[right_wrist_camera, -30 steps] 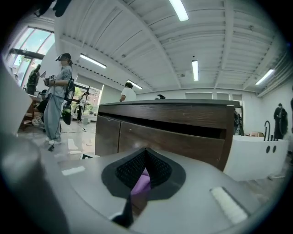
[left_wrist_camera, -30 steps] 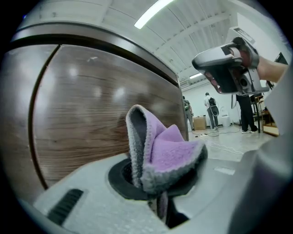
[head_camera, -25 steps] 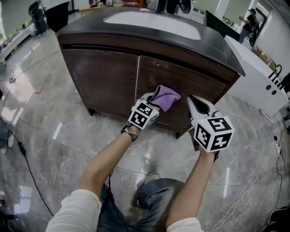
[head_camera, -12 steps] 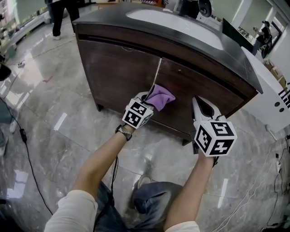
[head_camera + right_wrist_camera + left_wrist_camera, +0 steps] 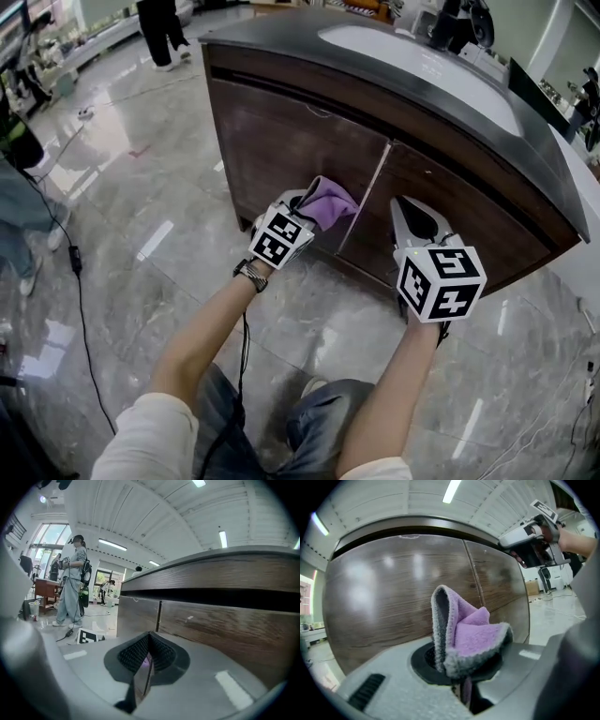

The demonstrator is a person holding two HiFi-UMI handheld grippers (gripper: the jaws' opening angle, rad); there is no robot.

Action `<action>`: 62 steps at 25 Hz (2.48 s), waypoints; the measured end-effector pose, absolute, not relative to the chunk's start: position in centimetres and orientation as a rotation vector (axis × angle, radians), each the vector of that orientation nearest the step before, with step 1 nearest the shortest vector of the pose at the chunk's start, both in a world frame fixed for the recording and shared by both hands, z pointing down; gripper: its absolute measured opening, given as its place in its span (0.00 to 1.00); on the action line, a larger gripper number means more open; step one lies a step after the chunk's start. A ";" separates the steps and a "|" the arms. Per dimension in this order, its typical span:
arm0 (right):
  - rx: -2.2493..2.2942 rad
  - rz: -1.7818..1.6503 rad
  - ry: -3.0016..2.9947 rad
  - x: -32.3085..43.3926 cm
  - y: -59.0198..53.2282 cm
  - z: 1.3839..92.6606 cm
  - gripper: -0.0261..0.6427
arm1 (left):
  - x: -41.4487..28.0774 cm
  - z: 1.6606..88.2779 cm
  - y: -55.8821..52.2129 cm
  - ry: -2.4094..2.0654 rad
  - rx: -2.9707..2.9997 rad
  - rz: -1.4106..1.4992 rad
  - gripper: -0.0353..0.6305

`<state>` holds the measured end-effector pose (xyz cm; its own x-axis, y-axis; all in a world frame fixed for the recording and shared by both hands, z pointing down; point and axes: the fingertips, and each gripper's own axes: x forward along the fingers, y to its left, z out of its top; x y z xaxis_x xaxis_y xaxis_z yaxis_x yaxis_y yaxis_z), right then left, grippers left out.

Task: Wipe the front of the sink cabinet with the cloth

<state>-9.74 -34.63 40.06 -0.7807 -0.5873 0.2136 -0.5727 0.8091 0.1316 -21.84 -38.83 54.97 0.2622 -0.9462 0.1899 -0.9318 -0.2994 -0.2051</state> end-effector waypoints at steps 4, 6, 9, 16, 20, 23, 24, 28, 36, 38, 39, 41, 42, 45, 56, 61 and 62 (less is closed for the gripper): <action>0.765 -0.097 -2.792 -13.7 -34.8 41.1 0.05 | -27.2 55.2 -38.6 1.935 -2.374 -0.446 0.13; 0.703 -0.099 -2.820 -15.6 -34.7 41.3 0.05 | -29.6 55.2 -38.4 1.981 -2.355 -0.448 0.13; 0.622 -0.108 -2.835 -18.0 -34.5 41.9 0.05 | -32.6 55.6 -38.1 2.037 -2.338 -0.428 0.13; 0.538 -0.122 -2.794 -20.7 -35.0 44.1 0.05 | -40.9 57.0 -37.3 2.290 -2.218 -0.337 0.13; 0.536 -0.088 -2.825 -21.2 -35.3 44.0 0.05 | -45.2 57.5 -36.6 2.454 -2.105 -0.304 0.13; 0.534 -0.079 -2.839 -21.2 -35.4 43.9 0.05 | -48.3 57.8 -35.7 2.573 -2.006 -0.253 0.12; 0.533 -0.076 -2.841 -21.2 -35.5 43.9 0.05 | -49.3 57.9 -35.5 2.601 -1.977 -0.237 0.12; 0.533 0.044 -2.865 -21.0 -35.9 44.5 0.05 | -53.4 58.2 -33.7 2.744 -1.805 -0.108 0.13; 0.666 0.060 -2.791 -20.5 -37.6 45.8 0.05 | -55.7 68.0 -30.9 3.013 -1.672 0.131 0.12; 0.678 0.094 -2.809 -19.9 -37.7 45.4 0.05 | -54.8 70.5 -31.1 3.032 -1.716 0.139 0.12; 0.688 0.120 -2.823 -19.7 -37.8 45.1 0.05 | -54.2 71.4 -31.4 3.035 -1.736 0.131 0.12; 0.708 0.162 -2.849 -19.3 -38.0 44.4 0.05 | -52.9 73.0 -32.1 3.030 -1.787 0.121 0.12; 0.716 0.175 -2.857 -19.1 -38.0 44.1 0.05 | -52.3 73.5 -32.4 3.023 -1.816 0.121 0.12; 0.737 0.186 -2.868 -18.9 -37.9 43.3 0.05 | -50.8 74.5 -33.5 3.001 -1.881 0.134 0.12; 0.796 0.212 -2.889 -16.7 -36.8 41.4 0.05 | -41.7 76.7 -36.0 2.784 -2.210 0.041 0.12; 0.877 0.177 -2.883 -14.2 -36.3 40.0 0.05 | -36.9 76.7 -36.5 2.697 -2.328 0.018 0.12; 0.902 0.174 -2.881 -13.5 -36.2 39.7 0.05 | -35.9 76.6 -36.7 2.678 -2.349 0.005 0.12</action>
<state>-13.52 -36.21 39.72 -0.8156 -0.5597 0.1465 -0.5733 0.8160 -0.0742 -35.86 -36.74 76.61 -0.0812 -0.9489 0.3049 -0.9477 0.1683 0.2712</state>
